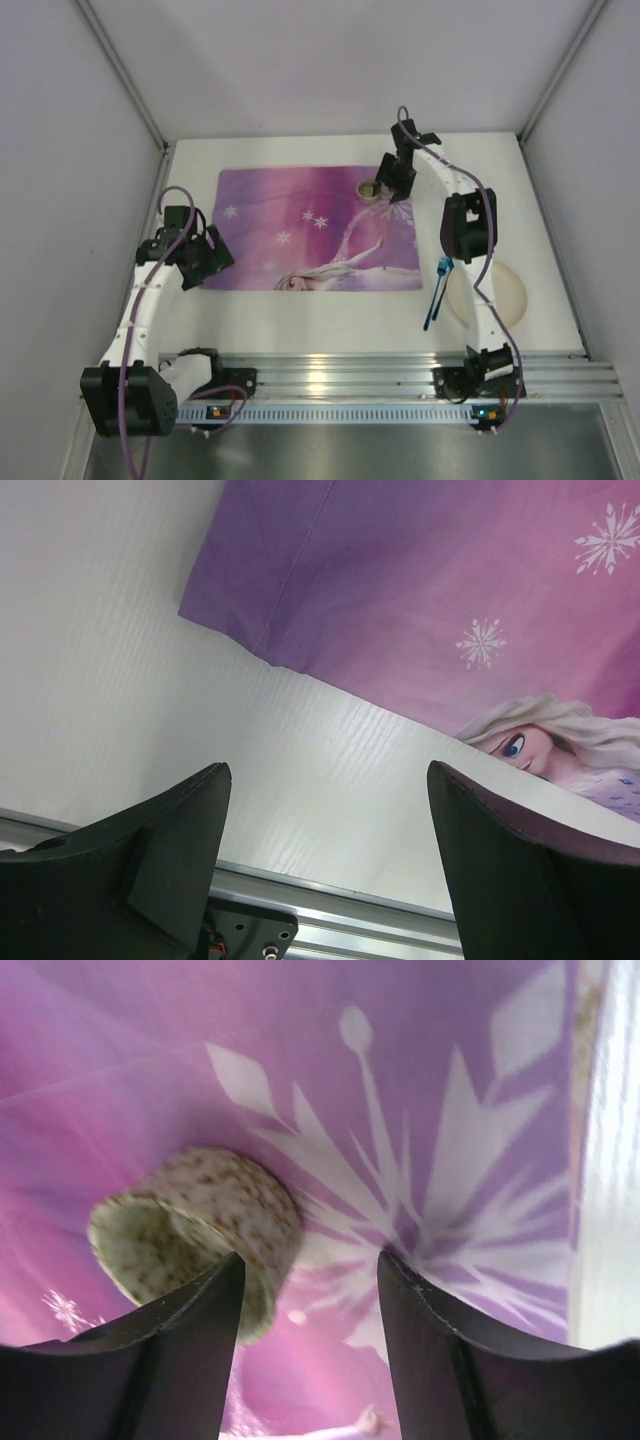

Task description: Set the dinner table for one person

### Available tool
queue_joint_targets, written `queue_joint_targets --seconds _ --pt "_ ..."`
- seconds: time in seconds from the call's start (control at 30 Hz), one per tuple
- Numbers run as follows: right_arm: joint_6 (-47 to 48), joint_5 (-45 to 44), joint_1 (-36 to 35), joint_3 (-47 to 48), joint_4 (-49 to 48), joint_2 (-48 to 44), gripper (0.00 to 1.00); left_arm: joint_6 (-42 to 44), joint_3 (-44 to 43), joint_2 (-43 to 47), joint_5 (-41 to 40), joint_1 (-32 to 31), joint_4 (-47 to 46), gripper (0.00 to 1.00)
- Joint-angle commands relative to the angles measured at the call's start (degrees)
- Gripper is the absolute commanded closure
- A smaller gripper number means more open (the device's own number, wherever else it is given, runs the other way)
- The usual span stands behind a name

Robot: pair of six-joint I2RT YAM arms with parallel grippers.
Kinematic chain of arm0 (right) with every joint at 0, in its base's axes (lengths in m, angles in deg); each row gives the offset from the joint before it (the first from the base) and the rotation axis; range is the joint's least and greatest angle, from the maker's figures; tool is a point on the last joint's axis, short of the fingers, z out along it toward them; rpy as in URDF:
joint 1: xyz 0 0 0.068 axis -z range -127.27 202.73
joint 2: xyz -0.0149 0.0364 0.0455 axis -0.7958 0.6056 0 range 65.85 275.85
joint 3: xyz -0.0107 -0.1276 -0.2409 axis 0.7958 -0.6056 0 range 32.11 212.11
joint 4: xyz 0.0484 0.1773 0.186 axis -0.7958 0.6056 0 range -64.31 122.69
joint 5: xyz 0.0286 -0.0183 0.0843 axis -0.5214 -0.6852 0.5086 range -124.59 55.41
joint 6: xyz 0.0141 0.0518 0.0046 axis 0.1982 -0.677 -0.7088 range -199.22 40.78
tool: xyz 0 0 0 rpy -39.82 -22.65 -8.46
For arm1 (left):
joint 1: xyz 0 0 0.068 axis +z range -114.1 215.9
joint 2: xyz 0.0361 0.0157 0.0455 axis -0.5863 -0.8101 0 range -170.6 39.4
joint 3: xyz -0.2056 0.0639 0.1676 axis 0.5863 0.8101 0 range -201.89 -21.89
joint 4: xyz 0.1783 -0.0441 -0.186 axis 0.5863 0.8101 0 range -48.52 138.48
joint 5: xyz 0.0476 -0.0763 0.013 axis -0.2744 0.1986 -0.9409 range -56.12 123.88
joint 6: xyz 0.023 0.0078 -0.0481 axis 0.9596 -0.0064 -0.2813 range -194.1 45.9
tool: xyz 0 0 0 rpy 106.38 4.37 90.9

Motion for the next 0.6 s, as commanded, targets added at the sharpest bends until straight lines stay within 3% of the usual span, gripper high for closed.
queue_joint_targets --seconds 0.0,0.37,0.57 --pt "2.58 -2.99 1.35 -4.33 0.9 -11.17 0.43 1.53 -1.78 0.87 0.44 0.08 1.78 0.15" --pt "9.97 -9.85 11.63 -46.33 -0.42 -44.99 0.41 3.29 -0.73 1.13 4.48 0.0 -0.24 0.15" --pt "10.14 -9.77 12.34 -64.01 -2.18 -50.82 0.44 2.76 -0.46 2.89 3.87 -0.27 -0.77 0.16"
